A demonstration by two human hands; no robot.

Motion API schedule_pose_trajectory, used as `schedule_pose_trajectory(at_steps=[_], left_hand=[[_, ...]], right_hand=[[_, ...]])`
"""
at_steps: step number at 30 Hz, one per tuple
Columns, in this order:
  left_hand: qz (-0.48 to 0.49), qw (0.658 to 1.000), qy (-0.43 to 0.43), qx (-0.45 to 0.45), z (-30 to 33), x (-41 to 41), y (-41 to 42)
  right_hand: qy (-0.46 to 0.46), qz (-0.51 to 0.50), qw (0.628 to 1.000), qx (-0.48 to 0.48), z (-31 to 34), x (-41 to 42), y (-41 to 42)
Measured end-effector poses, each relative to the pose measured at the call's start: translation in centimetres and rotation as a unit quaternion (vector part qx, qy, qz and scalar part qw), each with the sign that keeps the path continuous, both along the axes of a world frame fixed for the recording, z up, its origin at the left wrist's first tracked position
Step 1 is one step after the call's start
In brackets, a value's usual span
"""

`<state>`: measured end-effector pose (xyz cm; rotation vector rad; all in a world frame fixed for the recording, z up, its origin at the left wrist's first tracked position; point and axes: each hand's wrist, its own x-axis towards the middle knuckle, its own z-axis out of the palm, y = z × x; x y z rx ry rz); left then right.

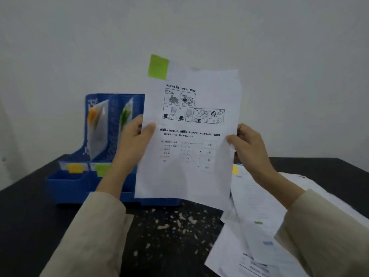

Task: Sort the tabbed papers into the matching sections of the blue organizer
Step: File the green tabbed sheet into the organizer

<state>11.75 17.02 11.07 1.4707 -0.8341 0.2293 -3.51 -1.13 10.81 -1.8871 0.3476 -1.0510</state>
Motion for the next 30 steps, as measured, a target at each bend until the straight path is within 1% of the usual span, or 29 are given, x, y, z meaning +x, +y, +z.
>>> schedule_pose_trajectory(at_steps=[3, 6, 10, 13, 18, 25, 30], left_hand=[[0.07, 0.997, -0.029, 0.004, 0.7, 1.7, 2.9], [0.125, 0.99, -0.053, -0.03, 1.0, 3.0, 5.9], [0.203, 0.975, -0.044, -0.077, 0.9, 4.5, 10.0], [0.265, 0.958, -0.033, -0.105, 0.4, 5.5, 13.1], [0.351, 0.929, -0.018, -0.115, -0.7, 6.4, 17.3], [0.385, 0.914, -0.042, -0.122, -1.2, 6.3, 19.0], [0.421, 0.894, -0.067, -0.137, -0.7, 6.0, 19.3]], right_hand=[[-0.002, 0.035, 0.999, -0.023, 0.6, 3.0, 2.1], [-0.022, 0.063, 0.997, -0.037, 1.0, 6.1, 4.2], [-0.069, 0.096, 0.992, -0.037, 1.0, 9.6, 7.2], [-0.072, 0.13, 0.988, -0.052, 0.4, 11.8, 9.2], [-0.032, 0.192, 0.977, -0.089, -1.3, 14.2, 11.8], [0.032, 0.219, 0.964, -0.145, -2.6, 15.7, 13.0], [0.085, 0.268, 0.948, -0.148, -2.6, 16.6, 13.7]])
